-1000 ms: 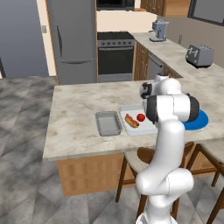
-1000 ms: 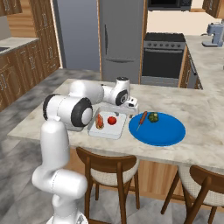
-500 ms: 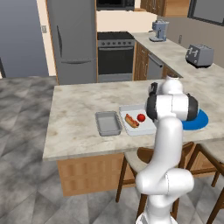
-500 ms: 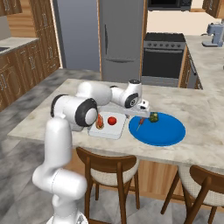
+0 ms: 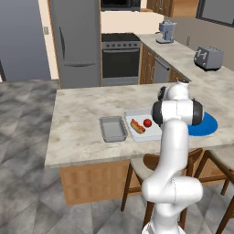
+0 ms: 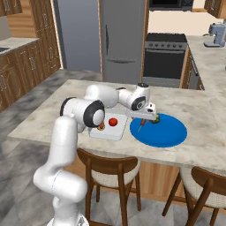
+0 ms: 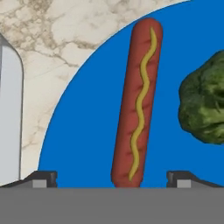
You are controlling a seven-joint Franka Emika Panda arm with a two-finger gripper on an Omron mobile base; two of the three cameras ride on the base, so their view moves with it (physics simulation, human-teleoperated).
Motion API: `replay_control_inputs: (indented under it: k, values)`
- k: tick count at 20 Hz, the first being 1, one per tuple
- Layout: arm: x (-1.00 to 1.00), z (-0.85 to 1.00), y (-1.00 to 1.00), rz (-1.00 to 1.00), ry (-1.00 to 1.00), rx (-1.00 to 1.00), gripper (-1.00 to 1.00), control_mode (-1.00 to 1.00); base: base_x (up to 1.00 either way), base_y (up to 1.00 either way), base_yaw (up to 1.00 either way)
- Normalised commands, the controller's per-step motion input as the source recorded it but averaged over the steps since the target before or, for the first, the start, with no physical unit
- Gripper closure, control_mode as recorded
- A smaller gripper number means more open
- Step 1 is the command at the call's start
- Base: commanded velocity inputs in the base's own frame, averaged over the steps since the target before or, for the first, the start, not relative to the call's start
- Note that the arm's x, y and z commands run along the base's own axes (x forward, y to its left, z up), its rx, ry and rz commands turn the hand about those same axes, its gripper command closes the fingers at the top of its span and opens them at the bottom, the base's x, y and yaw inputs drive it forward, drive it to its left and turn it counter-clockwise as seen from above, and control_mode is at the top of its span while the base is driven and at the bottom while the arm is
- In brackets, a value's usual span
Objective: Place one cooked food and one vegetable from the large plate to each tupperware container.
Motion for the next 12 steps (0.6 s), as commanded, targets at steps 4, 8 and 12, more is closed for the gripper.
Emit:
replay_control_inputs:
  k: [4, 8, 12]
  values:
    - [0.23, -0.22, -0.01, 0.00, 0.02, 0.02, -1.00, -1.00, 0.00, 0.00, 0.00]
    - [0.04, -0.52, -0.01, 0.00, 0.04, 0.02, -1.00, -1.00, 0.00, 0.00, 0.00]
    - [-0.06, -0.75, 0.25, 0.00, 0.03, 0.02, 1.00, -1.00, 0.00, 0.00, 0.00]
